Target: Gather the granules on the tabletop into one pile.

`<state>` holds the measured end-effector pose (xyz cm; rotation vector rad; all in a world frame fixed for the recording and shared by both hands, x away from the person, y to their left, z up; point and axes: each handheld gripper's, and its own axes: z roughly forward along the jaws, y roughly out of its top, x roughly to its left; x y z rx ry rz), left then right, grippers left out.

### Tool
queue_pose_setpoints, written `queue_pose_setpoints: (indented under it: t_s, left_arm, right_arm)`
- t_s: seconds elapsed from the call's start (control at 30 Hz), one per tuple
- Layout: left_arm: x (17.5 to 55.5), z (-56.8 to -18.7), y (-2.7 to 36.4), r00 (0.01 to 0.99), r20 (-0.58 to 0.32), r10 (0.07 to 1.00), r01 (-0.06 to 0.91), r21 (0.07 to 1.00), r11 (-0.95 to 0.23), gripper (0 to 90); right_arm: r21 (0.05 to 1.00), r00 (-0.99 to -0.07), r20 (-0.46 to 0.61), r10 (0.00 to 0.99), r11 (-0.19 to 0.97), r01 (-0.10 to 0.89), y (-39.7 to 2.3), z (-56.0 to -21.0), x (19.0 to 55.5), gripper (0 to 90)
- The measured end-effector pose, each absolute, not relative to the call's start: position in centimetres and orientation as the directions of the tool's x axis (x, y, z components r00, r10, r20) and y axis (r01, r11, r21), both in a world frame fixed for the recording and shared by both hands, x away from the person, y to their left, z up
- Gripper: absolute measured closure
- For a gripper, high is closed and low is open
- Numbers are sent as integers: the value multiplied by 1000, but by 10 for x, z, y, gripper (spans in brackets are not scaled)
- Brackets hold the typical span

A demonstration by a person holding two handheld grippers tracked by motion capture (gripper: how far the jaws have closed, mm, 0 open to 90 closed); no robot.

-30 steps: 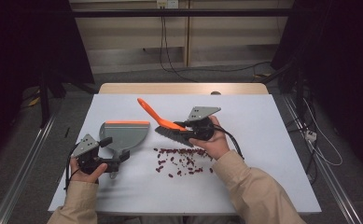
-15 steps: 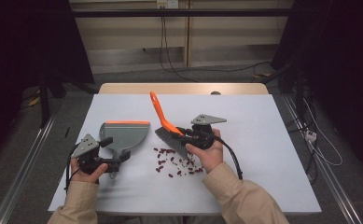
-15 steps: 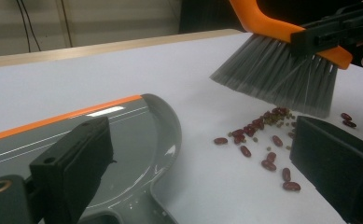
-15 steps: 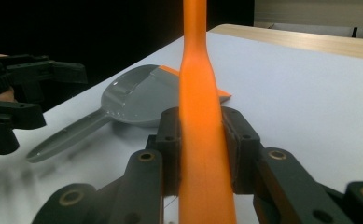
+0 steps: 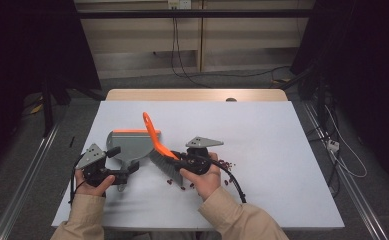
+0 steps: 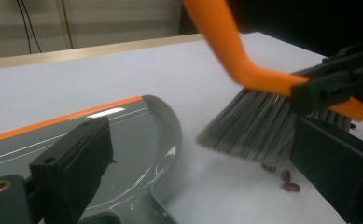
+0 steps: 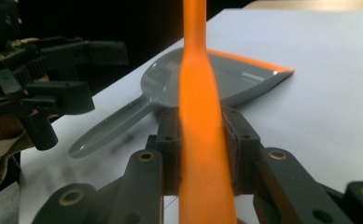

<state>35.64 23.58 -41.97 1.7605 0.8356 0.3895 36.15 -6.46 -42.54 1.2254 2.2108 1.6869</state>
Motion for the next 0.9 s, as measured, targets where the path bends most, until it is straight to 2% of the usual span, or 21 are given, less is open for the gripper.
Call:
queue_pose_setpoints:
  t_s: [0.1,0.23,0.53,0.9]
  left_arm:
    - [356,-420,236,698,-139,703,343,926,-157,57]
    - [357,-420,236,698,-139,703,343,926,-158,57]
    - [357,-420,235,700,-133,701,343,924,-167,57]
    - [357,-420,234,702,-129,700,342,924,-173,57]
  right_arm:
    - [828,-654,402,641,50,558,-58,-434,361,714]
    - [818,-619,374,690,68,571,-58,-441,364,714]
    - [798,-549,374,747,42,601,-87,-444,367,710]
    - [792,-507,358,784,32,609,-116,-441,366,710]
